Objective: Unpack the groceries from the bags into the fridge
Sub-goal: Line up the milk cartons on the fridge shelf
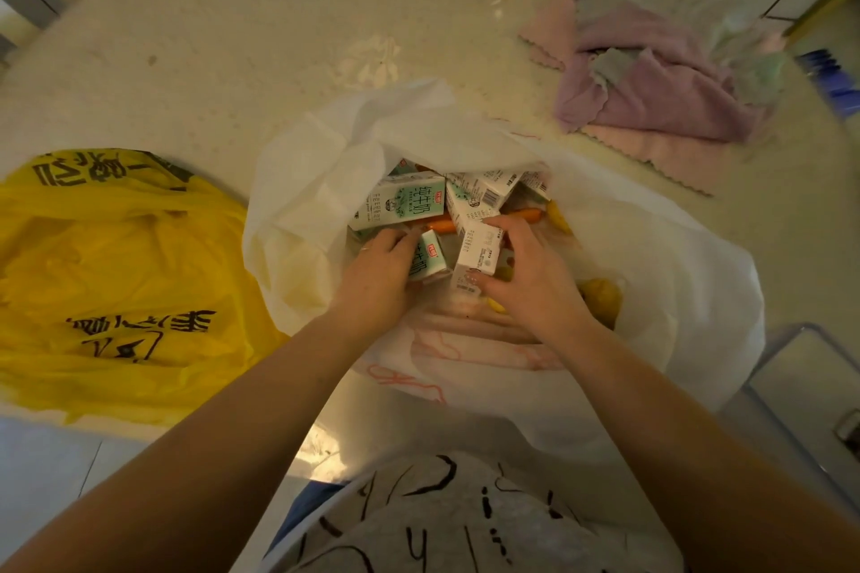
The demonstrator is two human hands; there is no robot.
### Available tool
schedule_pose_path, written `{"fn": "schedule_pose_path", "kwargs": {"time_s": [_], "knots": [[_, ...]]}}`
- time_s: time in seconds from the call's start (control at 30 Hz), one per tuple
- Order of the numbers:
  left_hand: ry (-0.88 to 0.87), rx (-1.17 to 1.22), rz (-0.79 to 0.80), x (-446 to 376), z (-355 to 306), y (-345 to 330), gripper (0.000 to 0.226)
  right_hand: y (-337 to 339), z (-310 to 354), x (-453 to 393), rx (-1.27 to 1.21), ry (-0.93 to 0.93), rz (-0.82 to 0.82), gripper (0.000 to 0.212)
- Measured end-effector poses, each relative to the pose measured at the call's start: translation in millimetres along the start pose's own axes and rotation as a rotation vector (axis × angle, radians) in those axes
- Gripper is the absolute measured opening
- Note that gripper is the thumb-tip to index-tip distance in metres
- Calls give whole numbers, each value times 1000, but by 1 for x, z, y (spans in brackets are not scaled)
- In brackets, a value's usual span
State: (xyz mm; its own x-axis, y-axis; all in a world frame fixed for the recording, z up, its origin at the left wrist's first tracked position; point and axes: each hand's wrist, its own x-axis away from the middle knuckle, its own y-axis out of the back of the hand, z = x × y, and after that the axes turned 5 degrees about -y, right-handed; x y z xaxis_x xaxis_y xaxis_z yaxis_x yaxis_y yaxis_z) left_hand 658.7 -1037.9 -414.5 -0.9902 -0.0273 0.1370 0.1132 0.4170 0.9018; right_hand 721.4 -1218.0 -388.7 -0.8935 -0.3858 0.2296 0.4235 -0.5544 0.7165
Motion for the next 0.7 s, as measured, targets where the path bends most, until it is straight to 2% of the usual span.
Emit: {"fn": "schedule_pose_path", "kwargs": {"time_s": [0.23,0.4,0.57,0.7], "knots": [[-21,369,-122,22,2,26,61,6,0,-3,26,38,70,65],[6,632,-79,24,-10,29,56,8,-3,1,-60,41,110,65],[51,714,4,26,-10,17,52,7,-4,11,-148,23,141,64],[93,733,1,29,-9,15,53,4,-2,11,-169,-37,159,73]]}}
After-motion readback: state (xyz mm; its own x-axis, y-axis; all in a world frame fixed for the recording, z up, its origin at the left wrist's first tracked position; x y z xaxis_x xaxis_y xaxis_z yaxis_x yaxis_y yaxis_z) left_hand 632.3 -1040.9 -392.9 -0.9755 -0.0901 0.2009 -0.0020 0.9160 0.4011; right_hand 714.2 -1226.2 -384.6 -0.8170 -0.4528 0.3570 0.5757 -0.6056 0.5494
